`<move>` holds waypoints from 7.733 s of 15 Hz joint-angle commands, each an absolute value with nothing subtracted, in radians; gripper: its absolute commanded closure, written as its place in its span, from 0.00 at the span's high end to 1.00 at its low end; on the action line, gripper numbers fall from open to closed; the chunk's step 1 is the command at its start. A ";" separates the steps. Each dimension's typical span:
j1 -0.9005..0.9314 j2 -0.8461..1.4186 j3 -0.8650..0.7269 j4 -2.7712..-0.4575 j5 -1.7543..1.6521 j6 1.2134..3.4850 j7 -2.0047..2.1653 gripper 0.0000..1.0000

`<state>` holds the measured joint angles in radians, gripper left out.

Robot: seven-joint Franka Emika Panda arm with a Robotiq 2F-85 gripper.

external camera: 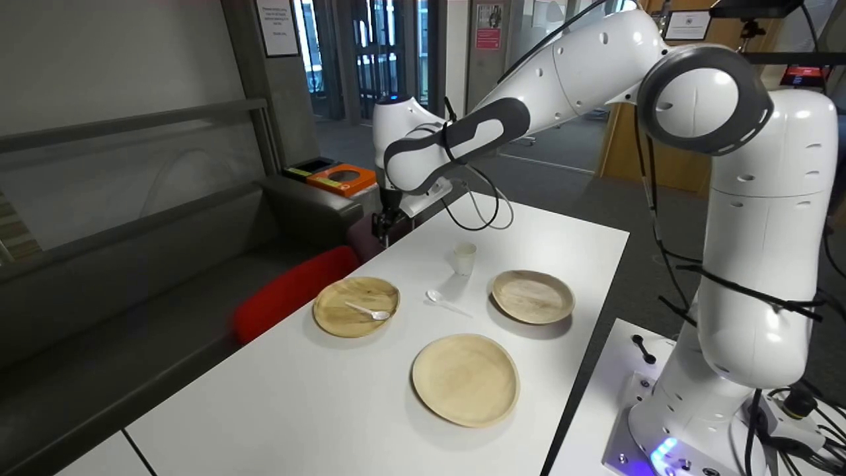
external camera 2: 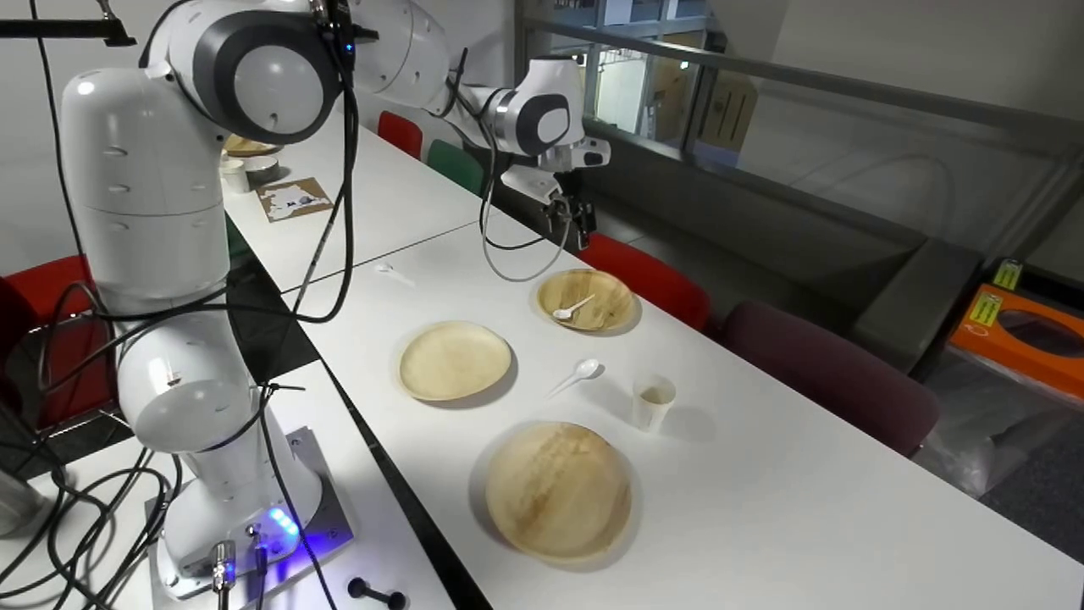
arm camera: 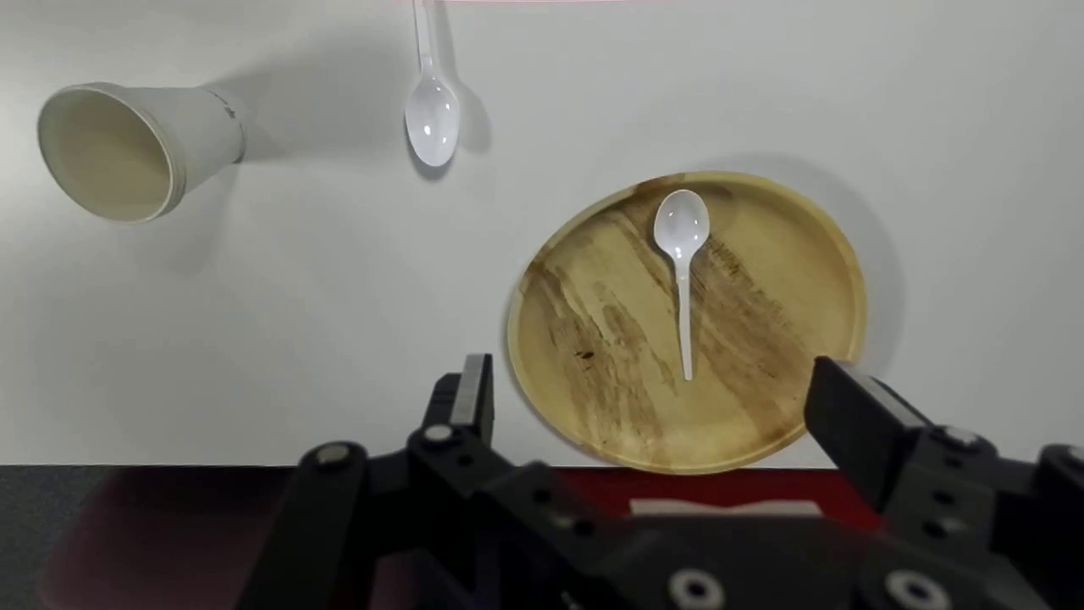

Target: Remove the spoon from the brown plate and put it on the table

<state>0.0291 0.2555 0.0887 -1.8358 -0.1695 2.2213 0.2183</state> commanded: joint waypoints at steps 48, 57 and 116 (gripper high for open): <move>0.116 0.977 0.023 -1.109 -0.078 1.938 0.216 1.00; 0.115 1.096 0.026 -0.967 -0.075 1.934 0.199 1.00; 0.074 1.072 0.022 -0.927 -0.150 1.862 0.082 0.07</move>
<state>0.0793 1.1746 0.0266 -0.8128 -0.1276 1.8555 0.1309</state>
